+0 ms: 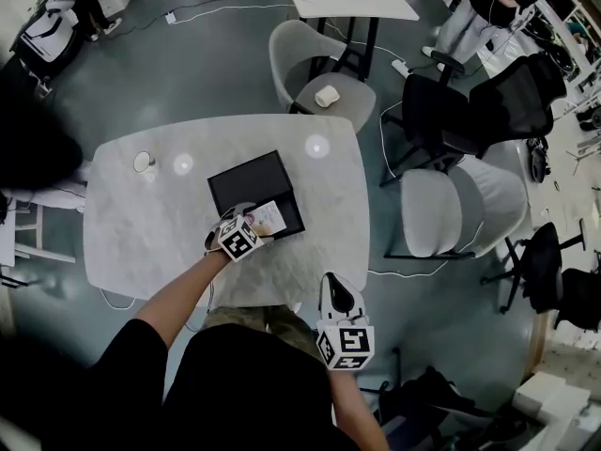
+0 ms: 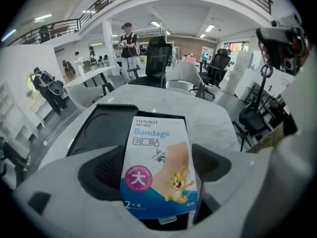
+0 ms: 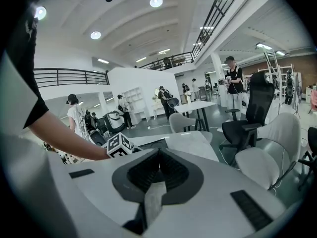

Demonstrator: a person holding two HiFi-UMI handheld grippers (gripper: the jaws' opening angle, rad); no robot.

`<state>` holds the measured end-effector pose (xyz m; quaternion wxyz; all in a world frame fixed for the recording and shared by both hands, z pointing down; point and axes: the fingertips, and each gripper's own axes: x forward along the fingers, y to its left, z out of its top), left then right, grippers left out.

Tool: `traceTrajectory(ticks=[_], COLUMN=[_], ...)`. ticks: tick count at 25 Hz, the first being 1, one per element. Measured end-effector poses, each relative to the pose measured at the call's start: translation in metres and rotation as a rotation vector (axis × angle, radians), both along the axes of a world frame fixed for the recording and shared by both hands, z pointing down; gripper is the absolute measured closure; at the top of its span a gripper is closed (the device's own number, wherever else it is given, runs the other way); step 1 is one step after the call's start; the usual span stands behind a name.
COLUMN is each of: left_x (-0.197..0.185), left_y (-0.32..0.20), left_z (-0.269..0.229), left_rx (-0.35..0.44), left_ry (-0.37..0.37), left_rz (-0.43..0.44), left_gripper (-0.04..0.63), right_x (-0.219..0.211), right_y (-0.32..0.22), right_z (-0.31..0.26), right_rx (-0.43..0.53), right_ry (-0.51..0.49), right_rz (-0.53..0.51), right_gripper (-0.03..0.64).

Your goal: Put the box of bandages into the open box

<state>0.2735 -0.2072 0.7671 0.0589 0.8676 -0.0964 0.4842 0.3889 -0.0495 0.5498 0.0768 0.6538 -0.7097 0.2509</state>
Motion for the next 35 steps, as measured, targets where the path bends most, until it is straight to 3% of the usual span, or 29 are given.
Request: traceTrajectory(ticks=[10, 18, 28, 35], left_x=[0.029, 0.051, 0.046, 0.045], left_y=[-0.005, -0.009, -0.004, -0.006], left_z=[0.034, 0.039, 0.037, 0.037], left_rx=[-0.075, -0.105, -0.111, -0.127], left_ry=[0.009, 0.067, 0.075, 0.119], left_rz=[0.052, 0.050, 0.062, 0.074], left_gripper=[0.150, 0.150, 0.150, 0.148], right_x=[0.012, -0.001, -0.015, -0.020], right_y=[-0.011, -0.012, -0.008, -0.005], right_z=[0.014, 0.028, 0.030, 0.039], right_rx=[-0.047, -0.096, -0.098, -0.111], right_ry=[0.016, 0.015, 0.014, 0.006], right_rz=[0.041, 0.020, 0.012, 0.014], right_gripper=[0.603, 0.603, 0.603, 0.603])
